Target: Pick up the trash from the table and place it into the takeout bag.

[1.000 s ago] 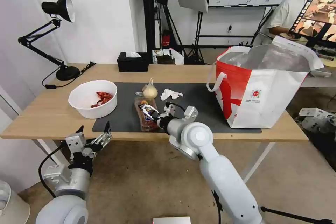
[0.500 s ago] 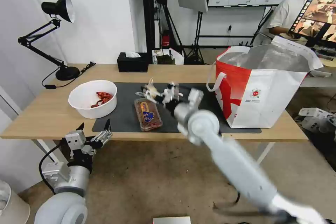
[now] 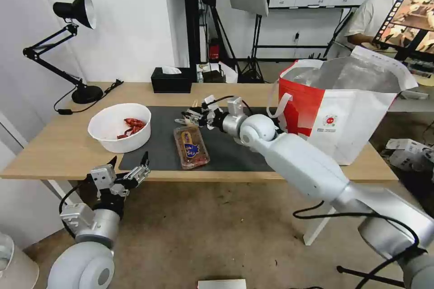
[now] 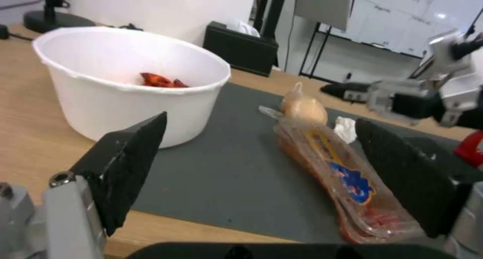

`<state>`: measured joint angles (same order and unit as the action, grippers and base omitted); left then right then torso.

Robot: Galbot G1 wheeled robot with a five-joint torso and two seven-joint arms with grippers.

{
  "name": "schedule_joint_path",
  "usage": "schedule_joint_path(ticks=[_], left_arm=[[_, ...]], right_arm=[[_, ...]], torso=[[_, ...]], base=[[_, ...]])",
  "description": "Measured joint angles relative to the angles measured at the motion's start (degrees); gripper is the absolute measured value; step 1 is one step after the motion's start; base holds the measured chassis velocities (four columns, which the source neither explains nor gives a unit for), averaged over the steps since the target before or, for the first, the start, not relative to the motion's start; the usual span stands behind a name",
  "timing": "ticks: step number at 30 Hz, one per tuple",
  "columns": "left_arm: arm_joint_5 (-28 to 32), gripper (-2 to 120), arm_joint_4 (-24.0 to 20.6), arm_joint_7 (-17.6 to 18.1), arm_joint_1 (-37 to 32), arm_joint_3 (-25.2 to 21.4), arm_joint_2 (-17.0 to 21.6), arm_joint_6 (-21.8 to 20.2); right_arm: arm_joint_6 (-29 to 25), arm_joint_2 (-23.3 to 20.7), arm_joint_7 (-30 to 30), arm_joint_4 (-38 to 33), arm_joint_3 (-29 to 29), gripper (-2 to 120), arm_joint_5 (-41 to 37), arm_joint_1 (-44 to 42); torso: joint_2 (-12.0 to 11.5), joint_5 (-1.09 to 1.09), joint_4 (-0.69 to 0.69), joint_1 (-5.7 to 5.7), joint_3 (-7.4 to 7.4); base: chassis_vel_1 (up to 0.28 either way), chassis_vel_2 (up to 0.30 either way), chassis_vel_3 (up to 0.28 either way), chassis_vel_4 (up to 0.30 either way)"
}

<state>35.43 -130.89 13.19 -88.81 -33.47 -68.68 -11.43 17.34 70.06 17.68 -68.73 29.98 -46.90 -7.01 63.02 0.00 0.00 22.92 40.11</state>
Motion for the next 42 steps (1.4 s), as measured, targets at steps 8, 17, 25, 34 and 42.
schedule_joint_path(ticks=[8,17,25,34,42], left_arm=[[7.32,100,-0.06,-0.07,0.92,0.68,0.37,-2.59],[14.31,100,0.89,-0.12,3.01,1.66,1.59,-5.02],[23.99,100,2.0,0.14,5.07,2.86,2.45,-8.64],[32.62,100,4.97,1.98,7.42,3.42,2.74,-9.51],[33.55,100,6.18,2.52,8.4,3.98,2.95,-9.56]], right_arm=[[-1.16,2.42,9.17,5.93,1.47,0,0.84,1.32],[-1.17,3.4,10.5,8.42,1.76,0,1.12,0.85],[-1.17,3.73,10.84,8.72,1.78,0,1.55,0.37],[-1.17,3.57,10.93,8.86,1.99,0,2.0,-0.37],[-1.18,3.17,10.95,8.64,2.05,0,1.93,-0.49]], torso=[[0.0,0.0,0.0,0.0,-0.01],[0.01,0.0,0.0,0.0,-0.01],[0.0,0.0,0.0,0.0,-0.01],[0.01,0.0,0.0,0.0,-0.01],[0.0,0.0,0.0,-0.01,-0.01]], base=[[0.0,0.0,0.0,0.0],[0.0,0.0,0.0,0.0],[0.0,0.0,0.0,0.0],[0.0,0.0,0.0,0.0],[0.0,0.0,0.0,0.0]])
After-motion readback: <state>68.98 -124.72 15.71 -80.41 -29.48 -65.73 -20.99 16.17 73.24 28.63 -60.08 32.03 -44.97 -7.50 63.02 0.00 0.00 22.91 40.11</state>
